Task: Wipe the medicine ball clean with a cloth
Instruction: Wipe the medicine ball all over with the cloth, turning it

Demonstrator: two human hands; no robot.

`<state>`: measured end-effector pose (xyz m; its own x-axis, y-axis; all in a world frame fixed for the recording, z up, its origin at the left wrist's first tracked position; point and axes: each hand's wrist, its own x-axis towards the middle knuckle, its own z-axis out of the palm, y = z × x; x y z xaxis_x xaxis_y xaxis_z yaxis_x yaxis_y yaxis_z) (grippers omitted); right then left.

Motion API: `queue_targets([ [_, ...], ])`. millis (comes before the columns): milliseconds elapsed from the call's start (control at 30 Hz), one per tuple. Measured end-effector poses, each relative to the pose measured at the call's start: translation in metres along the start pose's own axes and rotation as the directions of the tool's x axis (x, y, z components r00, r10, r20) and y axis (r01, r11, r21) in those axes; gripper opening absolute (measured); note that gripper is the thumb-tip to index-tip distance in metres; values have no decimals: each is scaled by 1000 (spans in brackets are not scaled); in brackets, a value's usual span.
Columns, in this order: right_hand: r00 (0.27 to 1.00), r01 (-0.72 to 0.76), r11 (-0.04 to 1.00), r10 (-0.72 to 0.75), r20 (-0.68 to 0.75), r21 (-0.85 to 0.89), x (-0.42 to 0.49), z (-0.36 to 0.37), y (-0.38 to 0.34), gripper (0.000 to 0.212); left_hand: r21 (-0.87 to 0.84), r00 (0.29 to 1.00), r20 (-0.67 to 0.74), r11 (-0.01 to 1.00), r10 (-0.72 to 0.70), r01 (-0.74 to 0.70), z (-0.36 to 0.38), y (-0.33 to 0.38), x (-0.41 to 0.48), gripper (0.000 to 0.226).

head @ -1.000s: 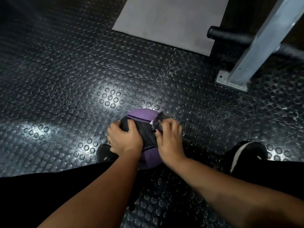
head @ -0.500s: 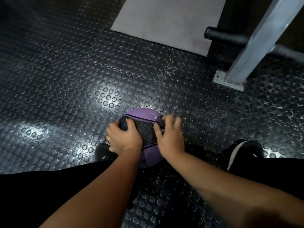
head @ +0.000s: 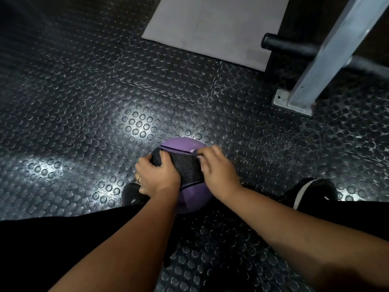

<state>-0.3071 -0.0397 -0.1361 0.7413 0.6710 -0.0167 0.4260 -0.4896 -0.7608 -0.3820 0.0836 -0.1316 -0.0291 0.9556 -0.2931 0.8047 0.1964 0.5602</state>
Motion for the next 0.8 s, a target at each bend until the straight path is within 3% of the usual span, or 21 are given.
queue_targets([
  [133, 970, 225, 974, -220, 104, -36, -3, -4, -13, 20, 1, 1000, 1, 1000, 7, -7, 2, -2, 3, 44],
  [333, 980, -157, 974, 175, 100, -164, -41, -28, 72, 20, -9, 1000, 10, 1000, 28, -28, -1, 0, -1, 42],
  [400, 976, -200, 972, 208, 61, -121, -38, -29, 65, 17, -9, 1000, 11, 1000, 26, -26, -1, 1, 2, 41],
  [533, 997, 60, 998, -58, 59, -27, 1, -7, -5, 21, 20, 998, 3, 998, 58, -58, 2, -1, -3, 35],
  [667, 940, 308, 946, -286, 184, -104, 13, -2, -22, 19, 21, 998, -13, 998, 62, -62, 3, -3, -1, 31],
  [733, 965, 224, 971, -210, 154, -81, 6, -7, -8, 21, 25, 999, -7, 998, 54, -54, 3, -2, -3, 31],
  [800, 993, 46, 995, -37, 108, -83, -5, -15, 18, 22, 23, 999, 0, 998, 51, -51, 2, 0, -3, 31],
])
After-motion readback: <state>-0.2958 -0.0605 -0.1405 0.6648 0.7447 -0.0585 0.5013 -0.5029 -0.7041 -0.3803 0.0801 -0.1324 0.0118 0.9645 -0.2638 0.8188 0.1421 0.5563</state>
